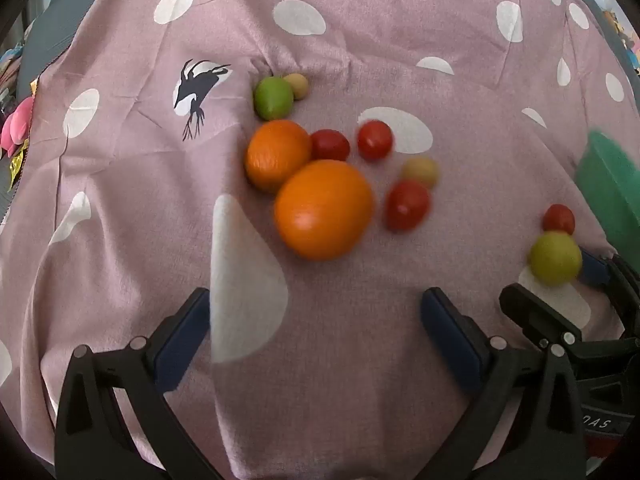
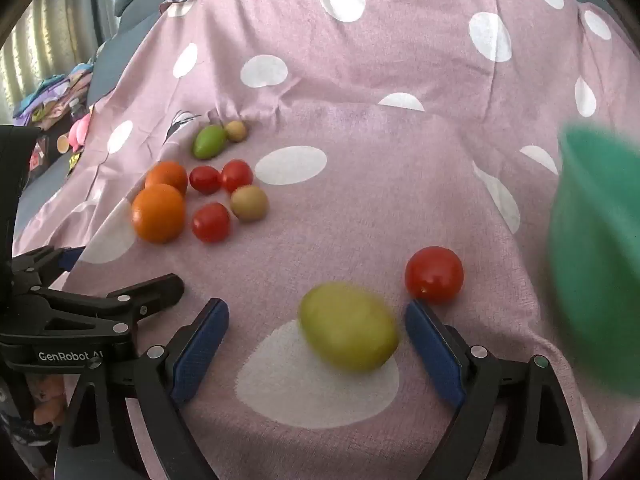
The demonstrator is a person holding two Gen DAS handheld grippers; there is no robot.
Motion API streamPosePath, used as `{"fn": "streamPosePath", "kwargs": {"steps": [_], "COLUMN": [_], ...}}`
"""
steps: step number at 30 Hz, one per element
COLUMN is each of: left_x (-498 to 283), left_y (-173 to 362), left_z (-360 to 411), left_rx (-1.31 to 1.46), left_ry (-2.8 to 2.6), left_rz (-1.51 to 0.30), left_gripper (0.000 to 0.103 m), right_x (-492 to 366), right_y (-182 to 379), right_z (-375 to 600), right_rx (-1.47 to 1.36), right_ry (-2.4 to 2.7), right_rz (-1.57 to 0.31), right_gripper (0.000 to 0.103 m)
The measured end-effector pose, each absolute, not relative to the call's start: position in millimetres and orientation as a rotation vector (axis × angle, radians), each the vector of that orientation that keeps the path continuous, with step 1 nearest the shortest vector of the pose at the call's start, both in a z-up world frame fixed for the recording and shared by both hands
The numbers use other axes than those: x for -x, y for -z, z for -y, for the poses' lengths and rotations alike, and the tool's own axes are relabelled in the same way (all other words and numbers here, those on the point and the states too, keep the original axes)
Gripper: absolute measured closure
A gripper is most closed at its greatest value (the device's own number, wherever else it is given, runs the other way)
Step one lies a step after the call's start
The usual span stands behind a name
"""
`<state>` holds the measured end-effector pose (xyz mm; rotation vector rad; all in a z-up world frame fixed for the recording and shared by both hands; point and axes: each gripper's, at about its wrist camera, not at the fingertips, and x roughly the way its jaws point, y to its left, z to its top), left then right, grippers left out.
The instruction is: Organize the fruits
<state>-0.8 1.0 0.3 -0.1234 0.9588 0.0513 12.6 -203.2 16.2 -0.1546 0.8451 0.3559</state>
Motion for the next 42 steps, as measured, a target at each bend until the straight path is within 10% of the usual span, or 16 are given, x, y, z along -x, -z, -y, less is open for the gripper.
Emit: {"fn": "streamPosePath", "kwargs": {"steps": [42], "left_x": [0.4], "left_y": [-0.2], "left_z": [-0.5], "left_rx": [0.116], "left_ry": [-0.057], "left_rz": [-0.966], "left_gripper": [0.000], "right_x": [-12.0], "right_y": [-16.5], "right_z": [203.0], "right_rx": [0.155], "right_ry": [-0.355], "right_rz": [-0.841], "right_gripper": [0.013]}}
